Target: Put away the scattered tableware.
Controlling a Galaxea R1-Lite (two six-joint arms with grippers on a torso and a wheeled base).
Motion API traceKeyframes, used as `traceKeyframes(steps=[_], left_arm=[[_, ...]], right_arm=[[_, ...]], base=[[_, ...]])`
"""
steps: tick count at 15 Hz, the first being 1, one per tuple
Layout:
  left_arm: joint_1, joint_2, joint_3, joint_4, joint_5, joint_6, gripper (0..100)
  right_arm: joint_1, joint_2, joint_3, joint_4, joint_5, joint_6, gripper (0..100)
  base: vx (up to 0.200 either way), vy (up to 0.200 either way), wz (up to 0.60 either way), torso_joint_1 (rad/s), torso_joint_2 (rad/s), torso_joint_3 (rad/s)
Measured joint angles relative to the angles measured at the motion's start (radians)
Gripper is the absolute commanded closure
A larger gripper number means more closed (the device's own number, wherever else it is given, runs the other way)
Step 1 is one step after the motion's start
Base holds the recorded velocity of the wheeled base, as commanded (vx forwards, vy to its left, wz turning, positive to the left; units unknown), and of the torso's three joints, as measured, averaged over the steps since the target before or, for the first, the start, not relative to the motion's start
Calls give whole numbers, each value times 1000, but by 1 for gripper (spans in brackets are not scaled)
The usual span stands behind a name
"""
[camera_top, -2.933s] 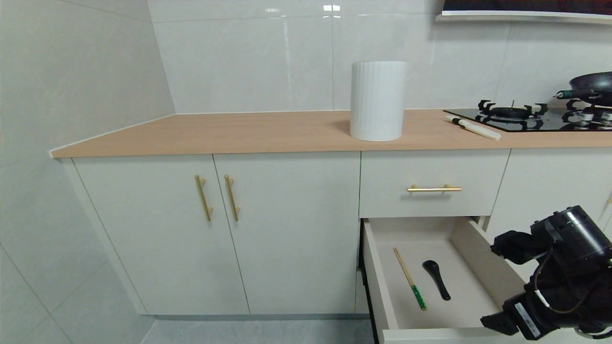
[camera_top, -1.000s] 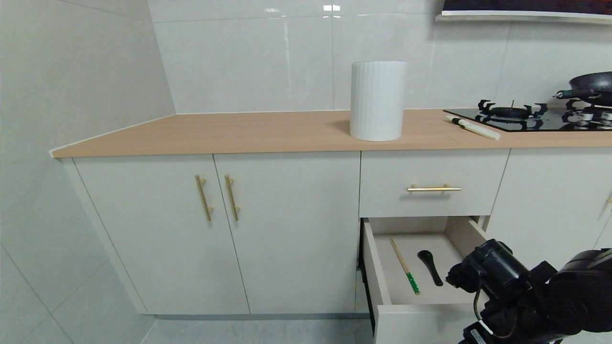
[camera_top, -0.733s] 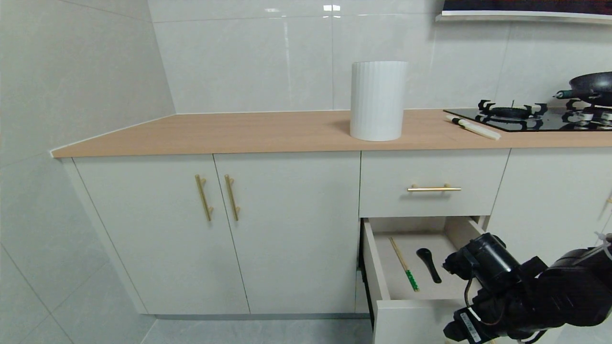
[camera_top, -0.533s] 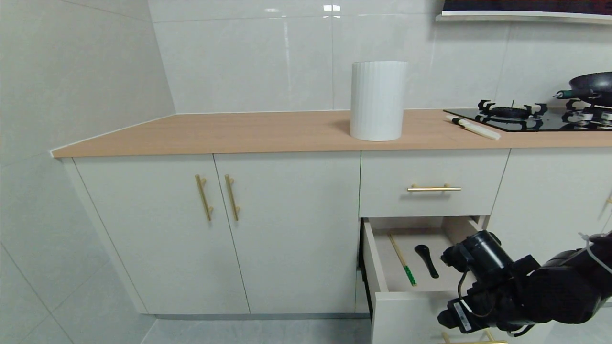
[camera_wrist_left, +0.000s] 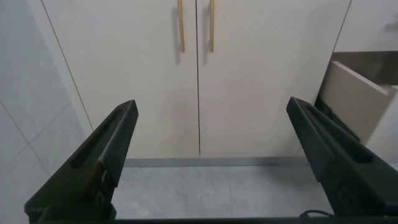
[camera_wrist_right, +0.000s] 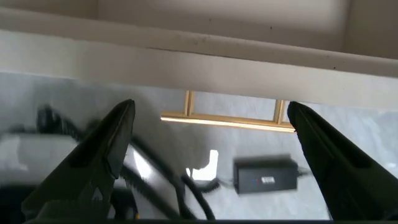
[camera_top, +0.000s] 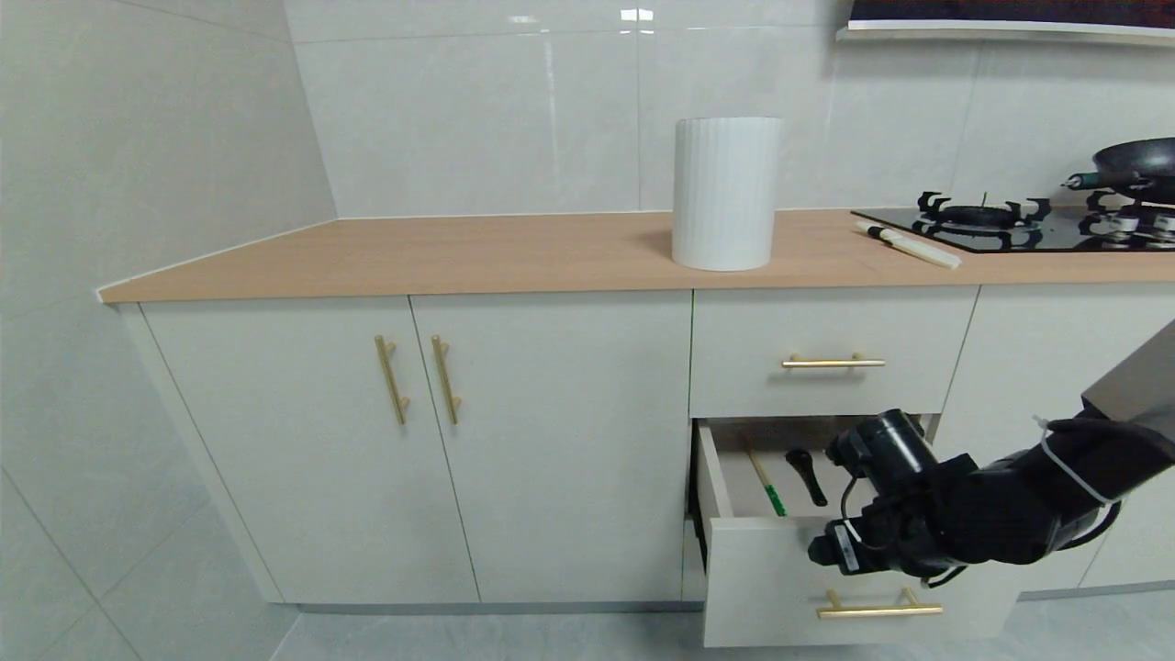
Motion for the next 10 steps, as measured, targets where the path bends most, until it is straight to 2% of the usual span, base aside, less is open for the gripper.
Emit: traceKeyframes(steps=[10], left_arm=[[0,0,0,0,0,0,0]], right_arm=[[-96,271,-309,-219,-2,20,0]], base=[[0,0,0,0,0,0]])
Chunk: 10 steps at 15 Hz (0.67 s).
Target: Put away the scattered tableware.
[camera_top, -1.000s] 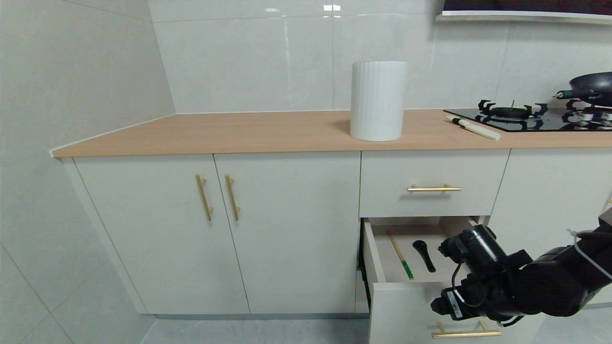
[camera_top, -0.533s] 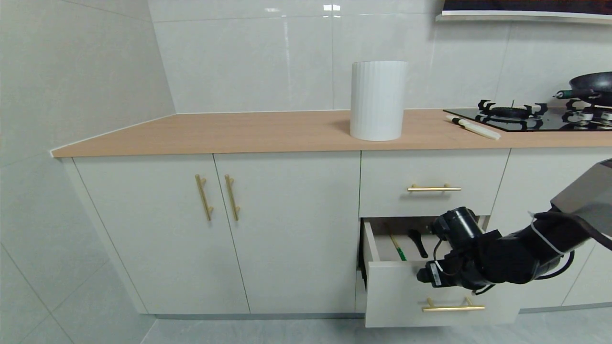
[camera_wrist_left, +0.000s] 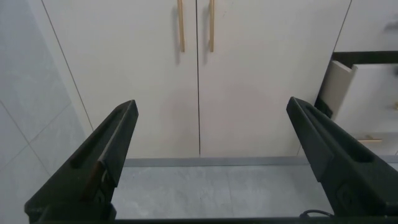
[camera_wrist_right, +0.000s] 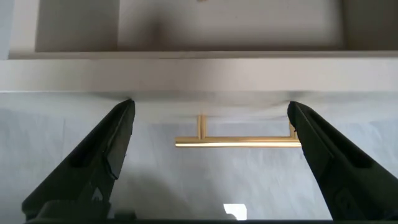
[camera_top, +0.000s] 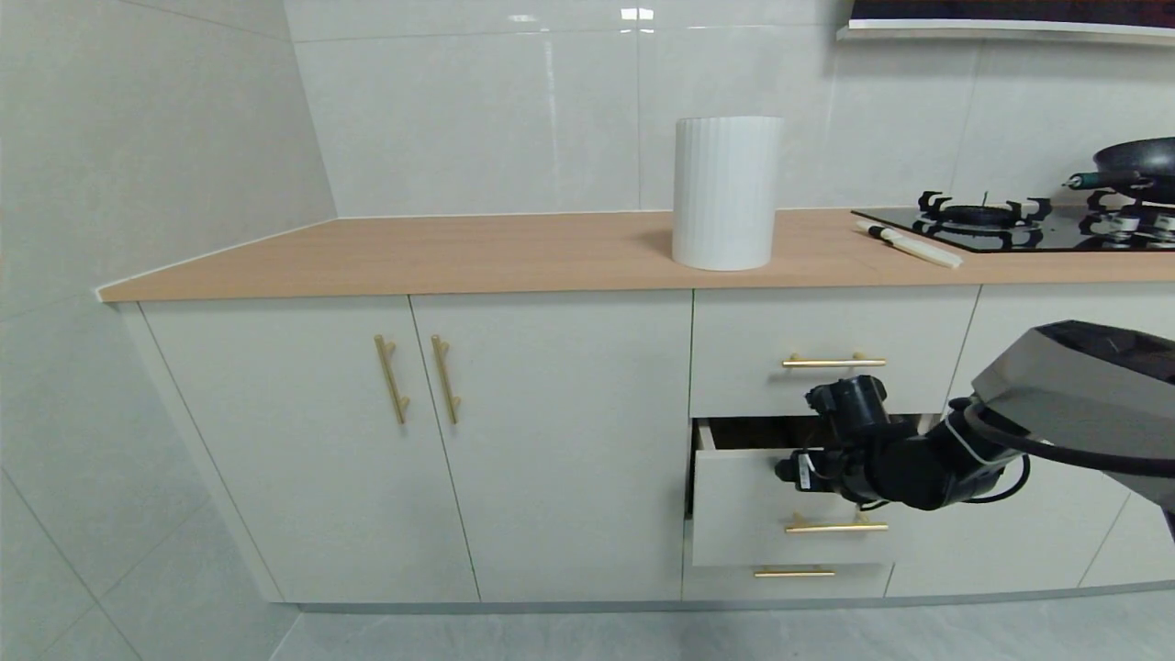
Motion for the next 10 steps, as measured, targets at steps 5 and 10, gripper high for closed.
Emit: traceKeyframes(steps=[5,10], left_arm=[[0,0,0,0,0,0,0],[0,0,0,0,0,0,0]], right_arm=[[-39,94,-64,-183,-30,13,0],[-72,187,-80,-313,-78,14,0]], base=[[0,0,0,0,0,0],[0,0,0,0,0,0]])
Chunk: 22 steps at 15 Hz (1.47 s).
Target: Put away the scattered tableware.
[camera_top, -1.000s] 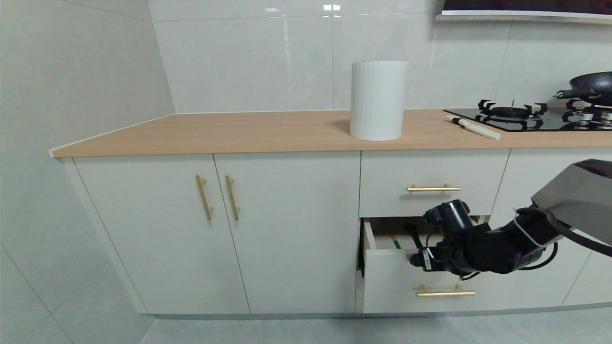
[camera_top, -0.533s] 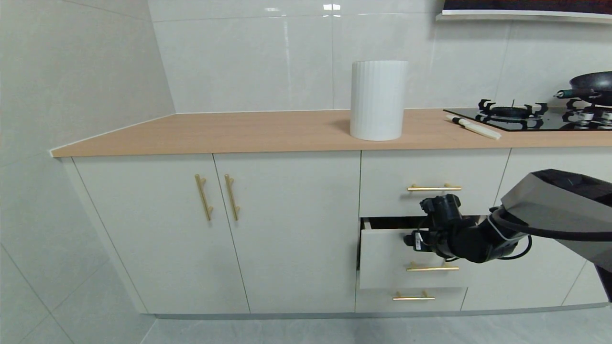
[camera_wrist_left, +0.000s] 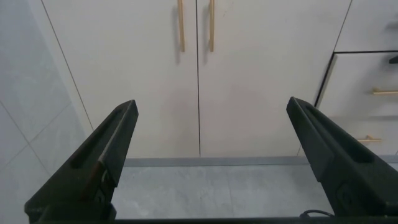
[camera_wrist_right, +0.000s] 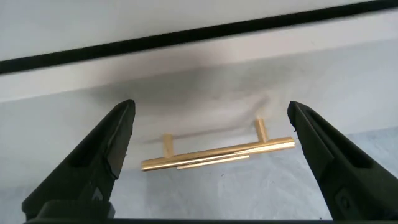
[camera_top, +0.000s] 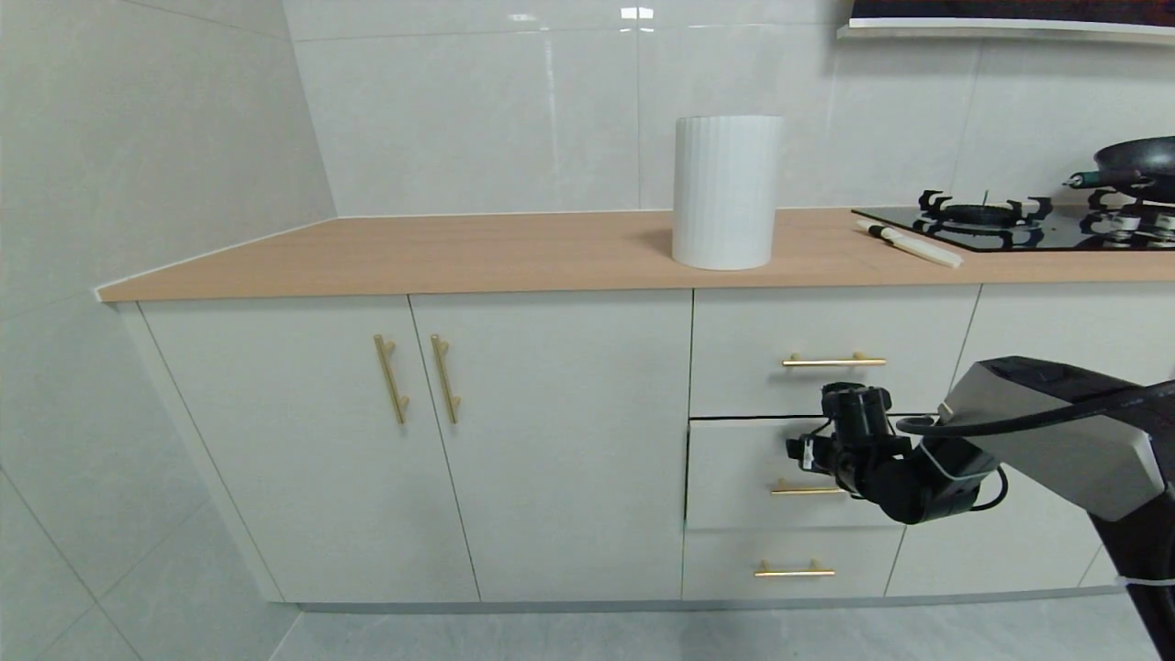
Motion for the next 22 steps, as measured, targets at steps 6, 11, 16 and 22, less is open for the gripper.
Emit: traceKeyframes(steps=[6,11,16,22], left_arm=[[0,0,0,0,0,0,0],[0,0,0,0,0,0,0],[0,0,0,0,0,0,0],[0,0,0,0,0,0,0]], right_arm=[[-27,56,-60,-1,-37,24,0],[-33,88,-111,10,-69,36,0],[-39,96,-134,10,-72,53,0],[-21,-65,86,-5,-68,56,0]], base=[[0,0,0,0,0,0],[0,0,0,0,0,0],[0,0,0,0,0,0],[0,0,0,0,0,0]])
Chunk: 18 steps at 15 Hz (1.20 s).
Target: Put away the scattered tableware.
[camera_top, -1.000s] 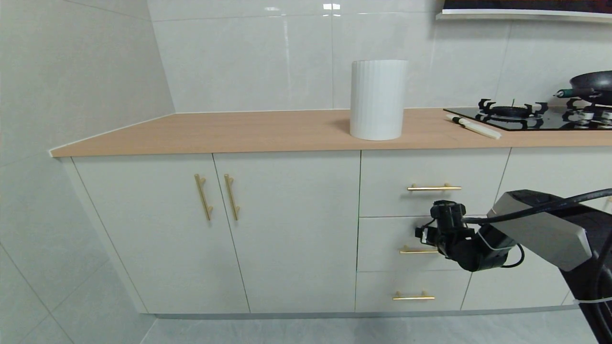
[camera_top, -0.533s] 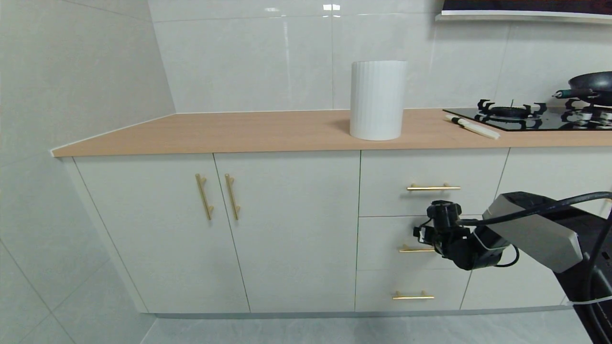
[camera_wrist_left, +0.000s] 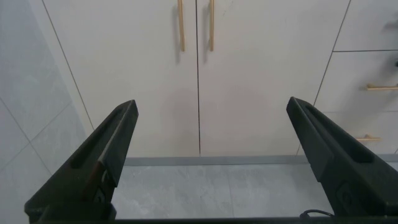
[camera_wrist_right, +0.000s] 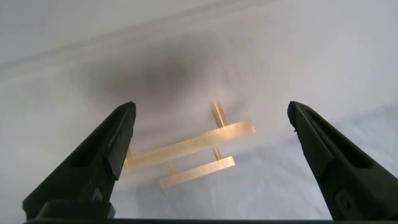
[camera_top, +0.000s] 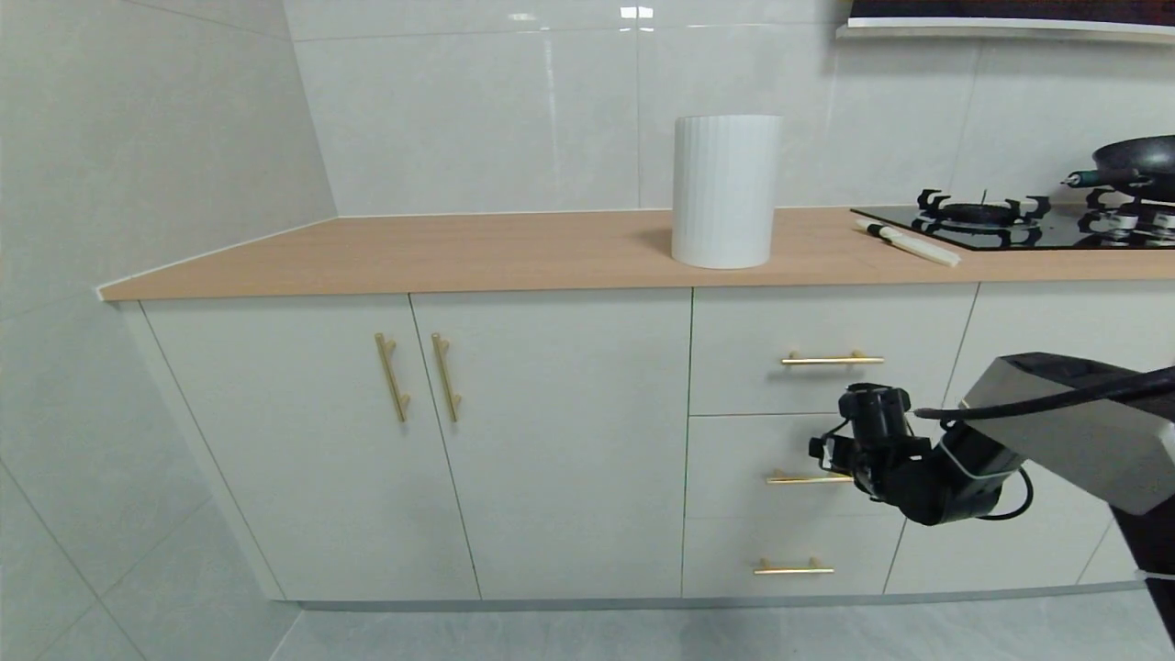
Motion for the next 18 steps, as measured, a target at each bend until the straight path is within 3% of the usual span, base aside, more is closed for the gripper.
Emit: traceKeyframes(steps=[6,12,14,18], left_arm=[[0,0,0,0,0,0,0],[0,0,0,0,0,0,0],[0,0,0,1,0,0,0],[0,0,0,0,0,0,0]], right_arm=[[49,-489,368,10,-7,-21,0],[64,-1148,726,34,-161,-161,0],[56,-1381,801,109,-213,-252,0],[-31,-1808,840,403,-257,-380,0]], base=[[0,0,0,0,0,0],[0,0,0,0,0,0],[0,0,0,0,0,0],[0,0,0,0,0,0]])
